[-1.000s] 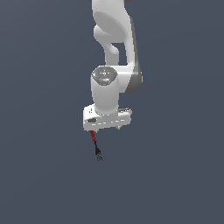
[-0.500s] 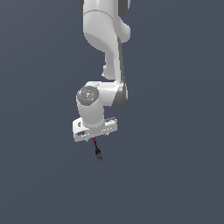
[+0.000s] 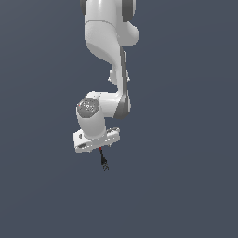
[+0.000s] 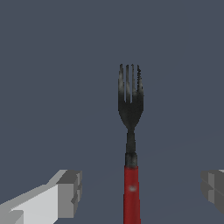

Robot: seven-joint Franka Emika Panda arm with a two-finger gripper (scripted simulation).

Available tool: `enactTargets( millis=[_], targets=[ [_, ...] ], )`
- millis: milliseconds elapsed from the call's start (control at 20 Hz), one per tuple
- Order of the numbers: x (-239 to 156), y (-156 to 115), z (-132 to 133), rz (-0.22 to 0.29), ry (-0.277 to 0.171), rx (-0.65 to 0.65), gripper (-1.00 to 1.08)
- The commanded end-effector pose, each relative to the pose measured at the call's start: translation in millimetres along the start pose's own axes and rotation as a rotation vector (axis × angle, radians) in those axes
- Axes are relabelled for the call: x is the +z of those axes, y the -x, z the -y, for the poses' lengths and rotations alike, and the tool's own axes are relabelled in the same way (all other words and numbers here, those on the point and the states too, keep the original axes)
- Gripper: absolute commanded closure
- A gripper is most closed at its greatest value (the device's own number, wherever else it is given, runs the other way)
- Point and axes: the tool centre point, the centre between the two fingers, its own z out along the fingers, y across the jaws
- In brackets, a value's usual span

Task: Pick up the object and move it to a goal position.

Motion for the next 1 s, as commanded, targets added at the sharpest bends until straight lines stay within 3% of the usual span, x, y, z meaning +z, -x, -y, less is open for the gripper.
enactTargets(
  millis=[0, 850, 900, 950],
  targets=[
    [0.1, -0.3, 0.2, -0.001, 0.000, -0.001, -0.92],
    [50.6, -0.5, -0.4, -0.001, 0.000, -0.004, -0.92],
    [50.6, -0.5, -0.4, -0.001, 0.000, -0.004, 1.08],
    [50.6, -0.5, -0.4, -0.001, 0.000, -0.004, 1.08]
  ],
)
